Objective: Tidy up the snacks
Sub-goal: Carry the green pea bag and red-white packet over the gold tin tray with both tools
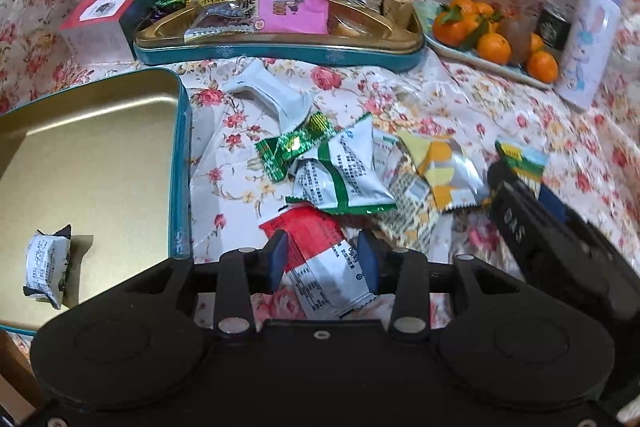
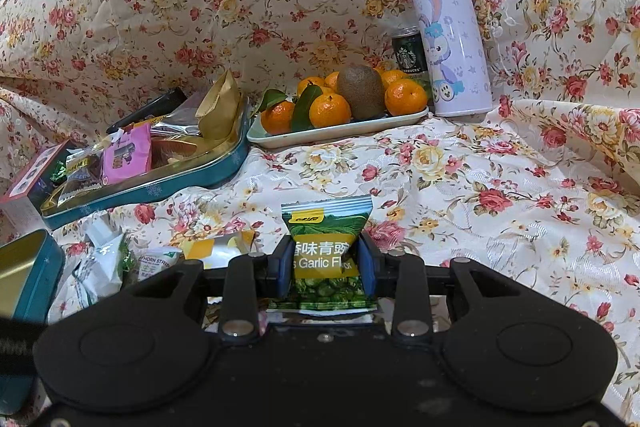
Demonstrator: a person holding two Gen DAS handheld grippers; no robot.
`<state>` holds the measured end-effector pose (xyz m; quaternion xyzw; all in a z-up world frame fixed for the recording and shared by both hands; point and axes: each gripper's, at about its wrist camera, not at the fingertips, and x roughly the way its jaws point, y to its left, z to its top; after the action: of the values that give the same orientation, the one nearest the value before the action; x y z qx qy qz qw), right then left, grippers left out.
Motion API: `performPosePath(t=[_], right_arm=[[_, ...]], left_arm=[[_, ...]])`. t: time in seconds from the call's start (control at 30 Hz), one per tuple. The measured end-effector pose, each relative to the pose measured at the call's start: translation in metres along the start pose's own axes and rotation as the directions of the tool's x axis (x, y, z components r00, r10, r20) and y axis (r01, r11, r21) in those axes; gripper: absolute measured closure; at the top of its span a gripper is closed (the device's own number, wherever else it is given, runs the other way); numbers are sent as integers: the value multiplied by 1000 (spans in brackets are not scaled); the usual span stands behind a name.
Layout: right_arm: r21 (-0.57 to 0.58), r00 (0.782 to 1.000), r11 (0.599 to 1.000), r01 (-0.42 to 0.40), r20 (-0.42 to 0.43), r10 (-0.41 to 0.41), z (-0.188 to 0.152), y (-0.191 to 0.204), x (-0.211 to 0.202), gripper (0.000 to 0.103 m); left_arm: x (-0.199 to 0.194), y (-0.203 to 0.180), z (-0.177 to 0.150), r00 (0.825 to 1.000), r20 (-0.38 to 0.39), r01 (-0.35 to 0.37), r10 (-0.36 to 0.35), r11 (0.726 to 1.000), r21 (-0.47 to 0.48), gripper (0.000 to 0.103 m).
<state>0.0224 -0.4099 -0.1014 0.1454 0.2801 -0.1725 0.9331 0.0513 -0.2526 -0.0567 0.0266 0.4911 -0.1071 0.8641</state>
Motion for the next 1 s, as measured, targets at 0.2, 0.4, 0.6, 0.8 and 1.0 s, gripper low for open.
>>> performPosePath(t=[0.2, 0.4, 0.6, 0.8, 1.0], right_arm=[[1, 1000, 1000, -1, 0, 1, 0, 0, 0, 67], [1, 1000, 1000, -3, -1, 3, 0, 0, 0, 67], [2, 1000, 1000, -5, -2, 5, 0, 0, 0, 67], [22, 1000, 1000, -13, 2, 13, -1, -1, -1, 68], [42, 1000, 999, -16, 7, 16, -2, -2, -2, 69]], left_arm=[[-1, 14, -10, 997, -53, 50, -51, 999, -23, 50], [-2, 13, -10, 997, -52, 60, -61, 998, -23, 50], [2, 14, -3, 996, -57, 60, -62, 997, -37, 50], [1, 10, -8, 997, -34, 64, -65, 998, -14, 60], [-9, 10, -16, 992, -26, 120, -120, 993, 10, 60]])
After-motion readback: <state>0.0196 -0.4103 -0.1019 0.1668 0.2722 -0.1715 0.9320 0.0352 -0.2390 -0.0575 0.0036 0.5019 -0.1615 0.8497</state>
